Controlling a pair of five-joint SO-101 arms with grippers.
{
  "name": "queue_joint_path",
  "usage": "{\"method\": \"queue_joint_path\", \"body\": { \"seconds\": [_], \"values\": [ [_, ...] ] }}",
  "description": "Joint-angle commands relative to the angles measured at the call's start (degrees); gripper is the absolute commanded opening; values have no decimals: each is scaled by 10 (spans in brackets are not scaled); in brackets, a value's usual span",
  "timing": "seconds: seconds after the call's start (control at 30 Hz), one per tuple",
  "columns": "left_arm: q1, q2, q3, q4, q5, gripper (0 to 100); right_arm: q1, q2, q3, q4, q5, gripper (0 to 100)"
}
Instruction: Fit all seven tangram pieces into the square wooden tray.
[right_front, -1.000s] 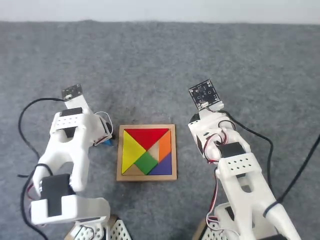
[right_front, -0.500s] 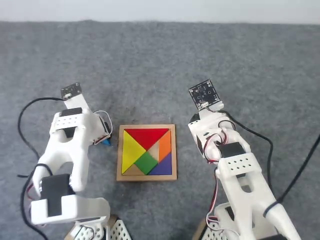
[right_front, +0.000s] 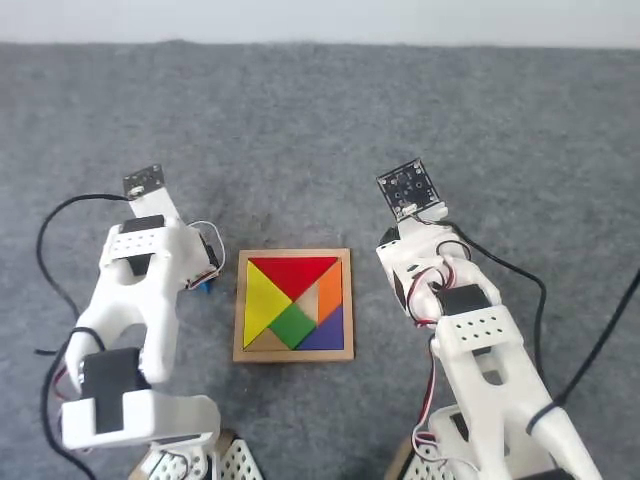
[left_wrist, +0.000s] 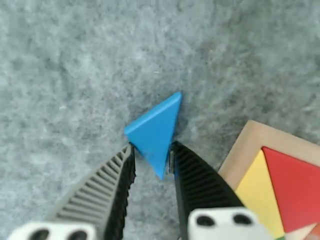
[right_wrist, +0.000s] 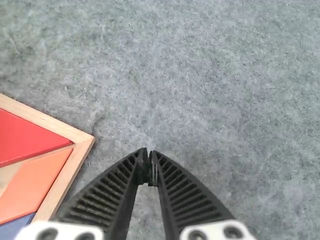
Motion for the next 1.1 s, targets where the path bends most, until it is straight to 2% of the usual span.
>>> {"method": "queue_joint_path", "body": {
  "seconds": [0.0,0.1,0.27,0.4,0.67,0.77,0.93,1.07],
  "values": [
    [-2,-21,-8,-6,-13,104,-2,-27,-8,0,5,7],
    [-2,-22,-9,-4,-18,109,-2,-27,-8,0,5,7],
    [-2,-23,-39,50,-104,197,-2,-28,-9,0,5,7],
    [-2,-22,-71,87,-172,209,-2,-28,-9,0,5,7],
    [-2,-21,-93,83,-264,210,-2,-28,-9,0,5,7],
    [-11,-21,-78,52,-300,210,-2,-28,-9,0,5,7],
    [-45,-21,-72,41,-307,210,-2,-28,-9,0,5,7],
    [-41,-20,-58,25,-293,210,-2,-28,-9,0,5,7]
  ]
}}
